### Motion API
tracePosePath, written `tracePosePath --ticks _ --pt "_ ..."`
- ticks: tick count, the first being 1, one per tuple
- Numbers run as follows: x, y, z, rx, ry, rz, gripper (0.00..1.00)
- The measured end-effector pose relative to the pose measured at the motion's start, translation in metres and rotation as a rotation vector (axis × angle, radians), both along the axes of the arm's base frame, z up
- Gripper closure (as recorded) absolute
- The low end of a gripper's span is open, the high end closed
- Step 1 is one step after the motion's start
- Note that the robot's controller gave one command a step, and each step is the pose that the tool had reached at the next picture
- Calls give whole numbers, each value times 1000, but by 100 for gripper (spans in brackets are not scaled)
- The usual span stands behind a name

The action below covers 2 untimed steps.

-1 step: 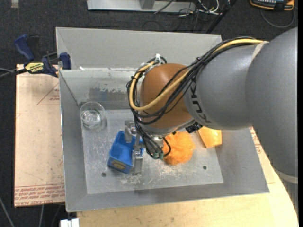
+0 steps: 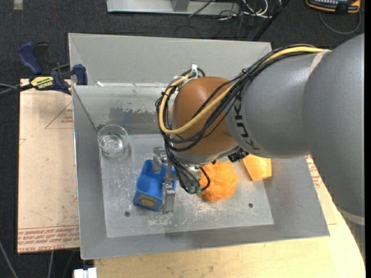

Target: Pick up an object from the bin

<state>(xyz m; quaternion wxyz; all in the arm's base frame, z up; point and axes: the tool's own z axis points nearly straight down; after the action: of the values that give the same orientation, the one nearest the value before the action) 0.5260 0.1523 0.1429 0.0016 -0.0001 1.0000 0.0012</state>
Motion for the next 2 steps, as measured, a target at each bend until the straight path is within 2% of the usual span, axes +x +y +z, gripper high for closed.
tracePosePath --ticks 1,2 --pt "-6 -14 -21 8 -27 15 0" --pt "-16 -26 -48 0 0 19 0"
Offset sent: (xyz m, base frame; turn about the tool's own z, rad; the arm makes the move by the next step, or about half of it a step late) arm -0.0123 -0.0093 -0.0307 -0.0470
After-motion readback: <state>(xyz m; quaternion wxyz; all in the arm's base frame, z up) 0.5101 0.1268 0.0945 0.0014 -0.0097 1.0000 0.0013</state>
